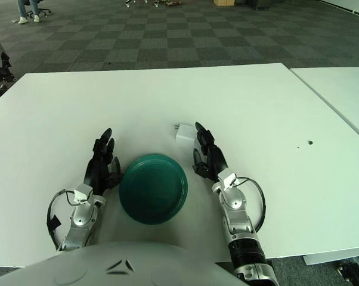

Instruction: Put the charger into the plate.

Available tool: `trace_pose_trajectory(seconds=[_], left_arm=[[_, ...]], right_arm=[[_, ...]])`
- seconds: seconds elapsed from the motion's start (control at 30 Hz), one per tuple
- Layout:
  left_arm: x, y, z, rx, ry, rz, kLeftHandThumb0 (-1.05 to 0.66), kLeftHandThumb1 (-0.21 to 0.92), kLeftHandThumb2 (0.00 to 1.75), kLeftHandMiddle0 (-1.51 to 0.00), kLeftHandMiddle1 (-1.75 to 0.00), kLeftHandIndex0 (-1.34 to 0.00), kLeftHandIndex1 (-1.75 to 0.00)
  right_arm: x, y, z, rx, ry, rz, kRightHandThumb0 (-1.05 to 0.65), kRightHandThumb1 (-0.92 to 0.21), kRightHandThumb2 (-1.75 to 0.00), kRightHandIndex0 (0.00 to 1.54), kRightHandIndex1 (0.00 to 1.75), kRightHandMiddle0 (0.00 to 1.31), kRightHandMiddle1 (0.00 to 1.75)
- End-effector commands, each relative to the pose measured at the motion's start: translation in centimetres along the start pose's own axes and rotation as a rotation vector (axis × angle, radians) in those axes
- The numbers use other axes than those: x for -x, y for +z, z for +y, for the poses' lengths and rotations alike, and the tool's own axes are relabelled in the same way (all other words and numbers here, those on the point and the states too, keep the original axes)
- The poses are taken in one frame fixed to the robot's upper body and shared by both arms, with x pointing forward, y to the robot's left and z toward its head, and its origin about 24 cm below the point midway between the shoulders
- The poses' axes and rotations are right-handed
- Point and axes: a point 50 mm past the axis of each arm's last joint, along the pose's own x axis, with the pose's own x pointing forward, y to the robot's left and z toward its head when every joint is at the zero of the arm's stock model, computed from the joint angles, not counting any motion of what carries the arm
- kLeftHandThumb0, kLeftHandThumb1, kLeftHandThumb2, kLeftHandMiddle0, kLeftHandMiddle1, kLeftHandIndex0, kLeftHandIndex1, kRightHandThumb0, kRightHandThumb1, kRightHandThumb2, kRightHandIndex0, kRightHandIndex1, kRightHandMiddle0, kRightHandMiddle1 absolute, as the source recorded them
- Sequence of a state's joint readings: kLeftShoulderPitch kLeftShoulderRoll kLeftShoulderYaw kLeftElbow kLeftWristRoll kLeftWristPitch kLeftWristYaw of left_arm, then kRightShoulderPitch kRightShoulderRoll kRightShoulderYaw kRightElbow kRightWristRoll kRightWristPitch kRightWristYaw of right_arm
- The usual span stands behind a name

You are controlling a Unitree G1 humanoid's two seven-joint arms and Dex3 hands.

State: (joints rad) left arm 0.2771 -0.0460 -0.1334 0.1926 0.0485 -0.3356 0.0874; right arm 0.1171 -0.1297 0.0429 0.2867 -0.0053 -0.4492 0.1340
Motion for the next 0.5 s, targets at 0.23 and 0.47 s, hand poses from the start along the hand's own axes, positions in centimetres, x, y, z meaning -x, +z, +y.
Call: trace_pose_trajectory(seconds=[0.23,0.47], left_arm=[[4.8,-7.2,0.0,-0.041,0.055,0.374,-1.03,0.92,1.03,-0.19,-0.01,0.00,-0.46],[4.2,-7.1,-0.3,-0.023,0.057,0.366,-1.00,0.92,1.01,-0.22,-0.02,0.00,-0.54]], right_arm=[[5.9,-4.9,-5.1,0.047,-0.326,0.356,-0.77,-0.92,-0.82,0.14,0.02,0.00,0.47],[1.1,1.7,-4.9,0.029,-0.484,0.089,-0.71,-0.92,-0.73,0.31,0.09,0.00,0.78]])
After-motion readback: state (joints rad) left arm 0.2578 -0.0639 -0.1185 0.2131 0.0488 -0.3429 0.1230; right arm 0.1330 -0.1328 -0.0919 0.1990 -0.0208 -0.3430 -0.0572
